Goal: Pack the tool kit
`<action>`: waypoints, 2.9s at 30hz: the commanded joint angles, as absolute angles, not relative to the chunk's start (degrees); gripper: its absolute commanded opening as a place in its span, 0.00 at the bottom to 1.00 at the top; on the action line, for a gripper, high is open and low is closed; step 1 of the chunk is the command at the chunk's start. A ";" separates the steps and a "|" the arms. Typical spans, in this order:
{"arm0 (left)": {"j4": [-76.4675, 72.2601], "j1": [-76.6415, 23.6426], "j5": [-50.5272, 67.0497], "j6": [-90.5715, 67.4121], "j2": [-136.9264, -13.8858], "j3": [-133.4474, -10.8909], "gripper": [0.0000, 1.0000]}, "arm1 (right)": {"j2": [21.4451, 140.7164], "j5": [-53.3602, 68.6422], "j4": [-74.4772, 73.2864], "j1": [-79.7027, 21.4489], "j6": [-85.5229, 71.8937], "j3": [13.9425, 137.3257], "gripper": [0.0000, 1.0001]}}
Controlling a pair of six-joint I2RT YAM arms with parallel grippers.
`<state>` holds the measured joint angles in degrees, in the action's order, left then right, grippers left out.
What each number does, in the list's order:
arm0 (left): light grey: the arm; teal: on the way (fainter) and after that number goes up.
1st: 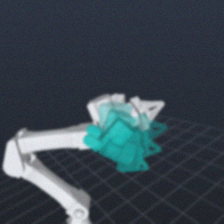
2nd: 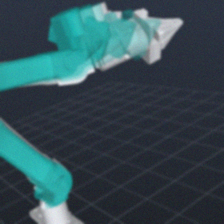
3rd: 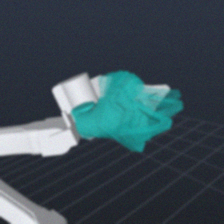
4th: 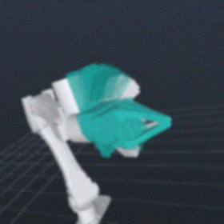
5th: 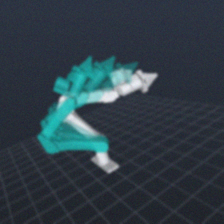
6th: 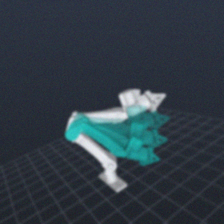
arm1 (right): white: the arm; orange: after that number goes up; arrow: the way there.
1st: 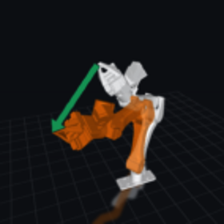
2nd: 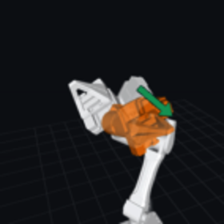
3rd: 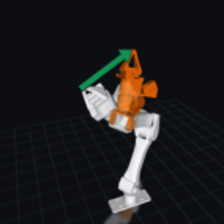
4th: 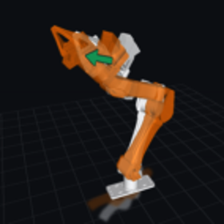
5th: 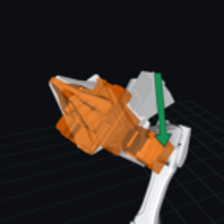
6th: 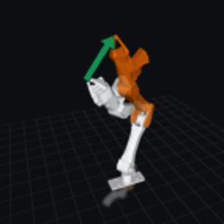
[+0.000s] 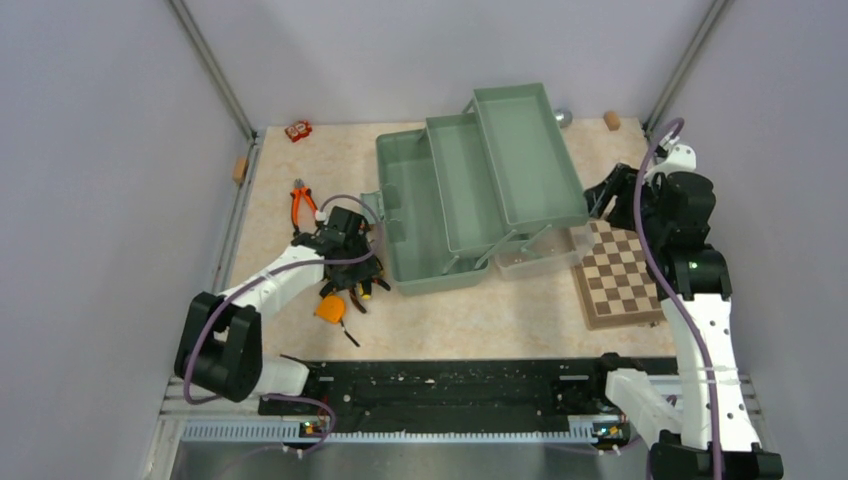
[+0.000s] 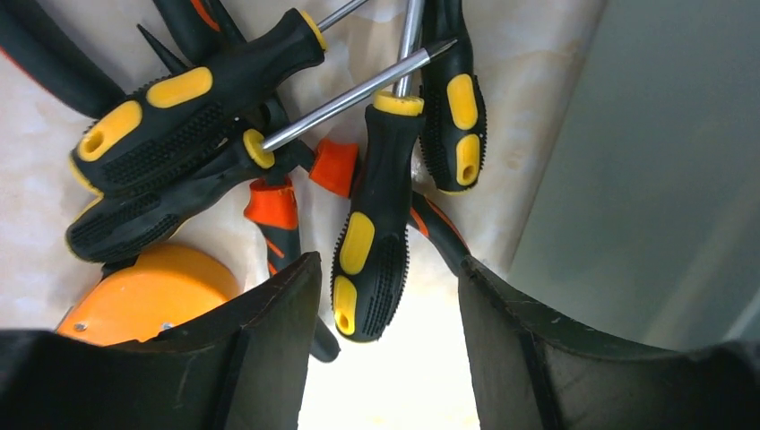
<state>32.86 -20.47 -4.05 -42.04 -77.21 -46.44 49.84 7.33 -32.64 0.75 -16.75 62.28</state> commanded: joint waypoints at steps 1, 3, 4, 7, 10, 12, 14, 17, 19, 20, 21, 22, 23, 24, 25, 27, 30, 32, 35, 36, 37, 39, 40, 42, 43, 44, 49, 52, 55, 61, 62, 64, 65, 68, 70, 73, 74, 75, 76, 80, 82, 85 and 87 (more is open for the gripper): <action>26.72 -21.14 -5.88 -44.20 -80.27 -45.22 0.62 | 48.23 6.26 -31.45 0.35 -17.30 62.05 0.66; 26.32 -21.16 -6.00 -44.45 -81.81 -44.72 0.61 | 48.00 6.06 -31.54 0.35 -17.27 62.06 0.66; 26.17 -21.18 -5.98 -44.59 -82.19 -44.33 0.59 | 47.87 5.94 -31.57 0.35 -17.22 62.18 0.66; 26.21 -21.21 -6.18 -45.06 -81.37 -43.25 0.49 | 47.67 5.08 -31.89 0.35 -16.86 62.31 0.66; 27.27 -21.13 -6.66 -45.30 -78.74 -42.40 0.31 | 47.44 4.31 -31.97 0.35 -16.54 62.21 0.66; 28.28 -21.19 -6.40 -44.99 -76.41 -42.36 0.23 | 47.30 3.69 -31.98 0.35 -16.23 62.15 0.66; 29.61 -21.17 -6.04 -44.46 -73.71 -42.52 0.16 | 47.42 3.33 -31.96 0.35 -16.17 62.20 0.66; 31.74 -21.18 -6.12 -44.21 -69.56 -43.07 0.07 | 47.47 2.63 -31.64 0.35 -16.08 62.32 0.66; 32.88 -21.05 -6.26 -44.28 -66.48 -43.45 0.02 | 47.47 2.13 -31.47 0.35 -16.04 62.55 0.66; 33.51 -21.04 -6.25 -44.36 -65.62 -43.57 0.01 | 47.48 1.89 -31.37 0.34 -15.95 62.64 0.66; 33.94 -21.03 -6.20 -44.55 -64.22 -43.63 0.00 | 47.47 1.51 -31.24 0.35 -15.96 62.71 0.66; 34.07 -21.09 -6.05 -44.64 -62.96 -43.61 0.00 | 47.48 1.21 -31.23 0.35 -15.87 62.85 0.66; 34.22 -21.06 -5.80 -44.75 -61.19 -43.54 0.00 | 47.49 0.87 -31.26 0.35 -15.72 63.03 0.66; 34.36 -21.05 -5.43 -44.91 -60.00 -43.51 0.00 | 47.54 0.50 -31.25 0.35 -15.62 63.15 0.66; 34.32 -21.08 -4.71 -44.89 -59.01 -43.47 0.00 | 47.49 0.29 -31.27 0.31 -15.55 63.24 0.66; 34.09 -21.03 -2.88 -45.20 -57.51 -43.25 0.00 | 47.46 0.26 -31.29 0.35 -15.50 63.48 0.66; 32.71 -21.08 -0.35 -46.05 -55.43 -42.09 0.00 | 47.38 -1.04 -31.26 0.35 -15.75 63.54 0.66; 31.83 -21.01 1.60 -47.03 -53.91 -41.09 0.00 | 47.15 -1.30 -31.26 0.31 -16.07 63.54 0.66; 30.87 -21.08 1.14 -48.19 -51.78 -40.20 0.00 | 46.77 -1.52 -31.27 0.35 -16.58 63.43 0.66; 30.59 -21.08 0.99 -48.24 -51.11 -40.21 0.00 | 46.63 -1.64 -31.32 0.34 -16.62 63.38 0.66; 30.41 -21.05 0.76 -48.32 -50.42 -40.26 0.00 | 46.51 -1.63 -31.31 0.35 -16.74 63.38 0.66; 30.15 -21.08 0.54 -48.32 -49.39 -40.46 0.00 | 46.48 -1.60 -31.30 0.35 -16.93 63.45 0.66; 30.36 -21.03 0.56 -48.34 -48.88 -40.63 0.00 | 46.49 -1.58 -31.36 0.31 -16.94 63.48 0.66; 30.73 -21.06 -2.12 -48.38 -47.75 -41.14 0.00 | 46.60 -1.58 -31.23 0.35 -17.00 63.71 0.66; 30.89 -21.09 -2.82 -48.61 -47.04 -41.29 0.00 | 46.64 -1.64 -31.24 0.35 -17.00 63.80 0.66; 31.17 -21.07 -3.80 -48.87 -46.36 -41.43 0.00 | 46.84 -1.63 -31.23 0.35 -16.94 63.99 0.66; 31.74 -21.09 -8.74 -50.19 -42.01 -41.53 0.00 | 47.24 -1.28 -30.85 0.35 -16.70 64.63 0.66; 27.87 -21.07 -7.44 -47.98 -40.09 -41.87 0.00 | 47.23 -0.53 -30.59 0.35 -16.89 64.82 0.66; 23.53 -21.07 -2.61 -47.67 -41.37 -44.22 0.00 | 47.26 0.48 -30.41 0.35 -17.40 64.70 0.66; 12.88 -21.65 7.87 -51.65 -48.55 -50.14 0.00 | 46.97 4.13 -30.30 0.34 -18.53 63.97 0.66; 11.52 -22.01 9.04 -52.15 -50.11 -51.56 0.00 | 46.86 4.38 -30.31 0.35 -18.72 63.96 0.66; 8.59 -23.05 10.65 -53.11 -53.15 -53.88 0.00 | 46.60 5.73 -29.87 0.31 -19.36 64.04 0.66; 7.04 -23.76 11.25 -53.43 -54.73 -55.30 0.00 | 46.55 6.73 -29.55 0.35 -19.76 64.17 0.66; 3.43 -26.27 12.08 -53.90 -59.26 -58.25 0.00 | 46.58 10.99 -27.89 0.35 -22.90 64.30 0.65; 0.82 -28.04 12.16 -54.94 -61.87 -59.76 0.00 | 46.83 14.02 -26.42 0.35 -25.54 63.89 0.65; -3.98 -31.15 12.87 -56.75 -66.68 -63.22 0.00 | 46.86 16.75 -24.13 0.33 -28.42 63.10 0.65; -4.91 -32.30 12.94 -57.14 -68.33 -64.72 0.00 | 46.91 17.76 -23.23 0.34 -29.60 62.84 0.64; -5.87 -33.45 13.00 -57.23 -70.11 -66.24 0.00 | 47.02 19.12 -22.15 0.35 -30.72 62.70 0.64; -6.56 -34.57 12.94 -57.26 -71.65 -67.78 0.00 | 47.24 20.85 -20.67 0.35 -32.39 62.48 0.64; -9.16 -37.64 12.62 -59.08 -78.45 -73.82 0.00 | 47.79 24.90 -16.91 -0.77 -37.23 61.88 0.64; -9.33 -38.89 11.63 -59.49 -81.88 -77.86 0.00 | 47.43 23.80 -17.19 -1.10 -37.39 61.90 0.64; -8.68 -40.81 9.54 -60.61 -87.50 -83.12 0.00 | 46.50 22.85 -17.97 -1.07 -37.02 61.35 0.64; -8.34 -41.56 8.69 -61.64 -90.79 -86.33 0.00 | 45.89 22.76 -18.55 -1.13 -37.18 60.66 0.64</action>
